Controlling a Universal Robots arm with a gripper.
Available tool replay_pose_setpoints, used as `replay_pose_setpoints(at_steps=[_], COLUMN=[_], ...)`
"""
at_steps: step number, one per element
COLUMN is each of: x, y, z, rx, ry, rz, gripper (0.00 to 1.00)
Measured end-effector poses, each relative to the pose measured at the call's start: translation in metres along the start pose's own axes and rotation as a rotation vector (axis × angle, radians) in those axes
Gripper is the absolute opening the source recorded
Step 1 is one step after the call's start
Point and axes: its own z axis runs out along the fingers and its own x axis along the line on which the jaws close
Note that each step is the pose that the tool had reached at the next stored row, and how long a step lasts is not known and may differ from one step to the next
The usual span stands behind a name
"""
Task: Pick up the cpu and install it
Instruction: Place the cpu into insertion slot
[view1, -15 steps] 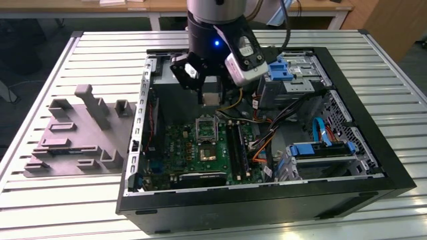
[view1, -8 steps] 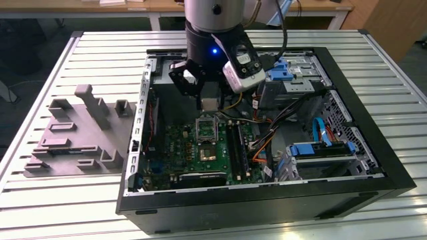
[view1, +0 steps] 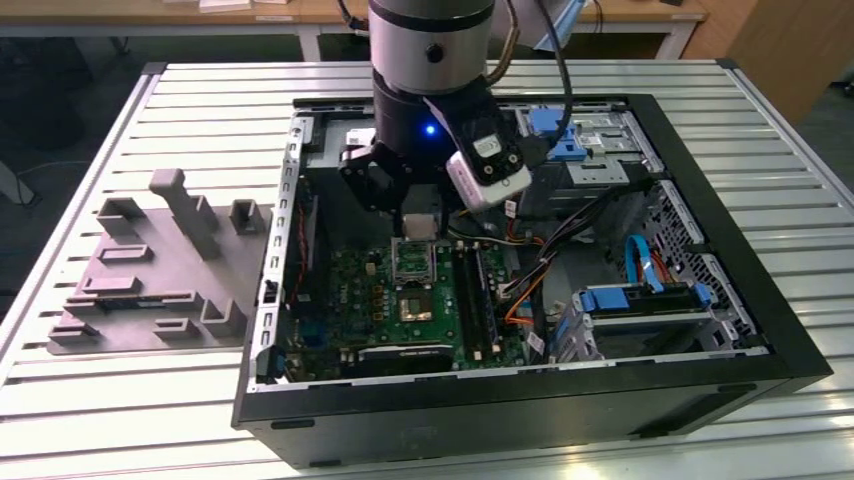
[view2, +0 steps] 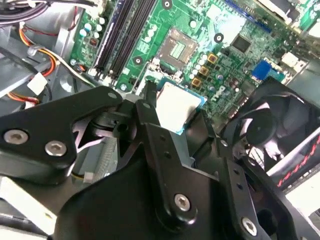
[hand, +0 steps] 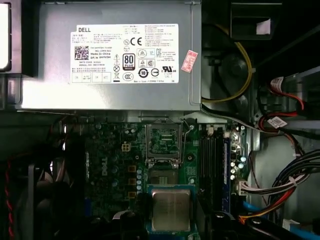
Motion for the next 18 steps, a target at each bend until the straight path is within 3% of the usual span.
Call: replay_pose_setpoints(at_steps=[6, 10, 18], x=[-0.0003, 0.0, -0.0001], y=[-0.0018, -0.0029, -0.0075], z=[0.0109, 0.0159, 0.0279], rx=[0.0006, 0.009, 0.0104], ry=[0.0001, 0.0002, 0.0004], rz=[-0.005, -0.005, -0.016], gripper=[0.47, 0.47, 0.47])
